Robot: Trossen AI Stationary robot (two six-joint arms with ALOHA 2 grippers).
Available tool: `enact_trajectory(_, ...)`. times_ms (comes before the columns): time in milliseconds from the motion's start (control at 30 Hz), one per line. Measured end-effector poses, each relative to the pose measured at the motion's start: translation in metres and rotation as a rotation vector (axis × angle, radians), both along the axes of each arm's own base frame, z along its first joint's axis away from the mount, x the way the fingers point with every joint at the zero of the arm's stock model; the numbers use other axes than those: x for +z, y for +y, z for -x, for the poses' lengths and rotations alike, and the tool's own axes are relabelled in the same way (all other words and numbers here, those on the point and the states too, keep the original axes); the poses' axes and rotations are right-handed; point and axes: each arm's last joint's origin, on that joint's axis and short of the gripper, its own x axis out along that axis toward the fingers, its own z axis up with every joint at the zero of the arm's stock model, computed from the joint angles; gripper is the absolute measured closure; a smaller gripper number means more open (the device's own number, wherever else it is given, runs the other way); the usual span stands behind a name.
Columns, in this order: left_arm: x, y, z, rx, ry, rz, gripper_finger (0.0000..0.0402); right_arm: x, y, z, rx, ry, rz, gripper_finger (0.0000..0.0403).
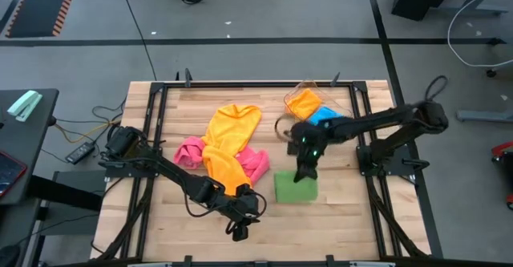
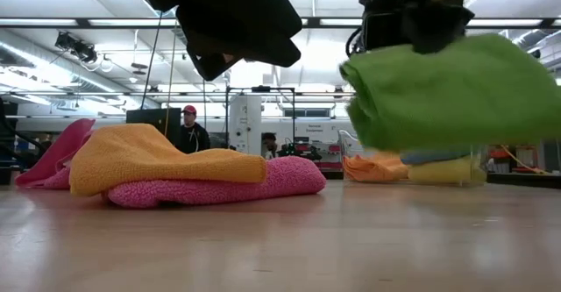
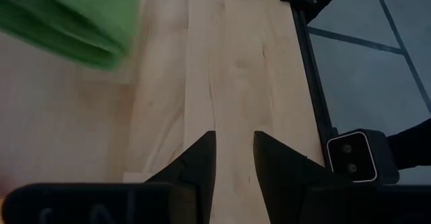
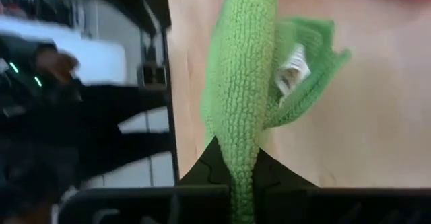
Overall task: Fold microfiber towels
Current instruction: Put the green towel into the transparent bin
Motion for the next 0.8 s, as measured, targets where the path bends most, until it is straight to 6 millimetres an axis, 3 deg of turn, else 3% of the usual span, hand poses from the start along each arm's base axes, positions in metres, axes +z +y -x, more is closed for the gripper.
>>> enact_trajectory(200, 0.000, 0.002, -0.001, 0.003, 0.001, -0.001, 0.0294, 0.022, -0.044, 0.022, -0.155, -0.030, -0.040, 0.0396)
enact_trajectory(467, 0.000, 0.006, -0.003, 0.020, 0.007, 0.003, 0.0294, 0.038, -0.098, 0.056, -0.347, -0.080, -0.082, 0.0396)
enact_trajectory(700, -0.001, 0.007, -0.003, 0.022, 0.011, -0.001, 0.0294, 0.047, -0.128, 0.087, -0.485, -0.072, -0.069, 0.0396)
enact_trajectory(800, -0.002, 0.009, -0.003, 0.024, 0.026, -0.011, 0.0294, 0.060, -0.136, 0.095, -0.490, -0.043, -0.008, 0.0396)
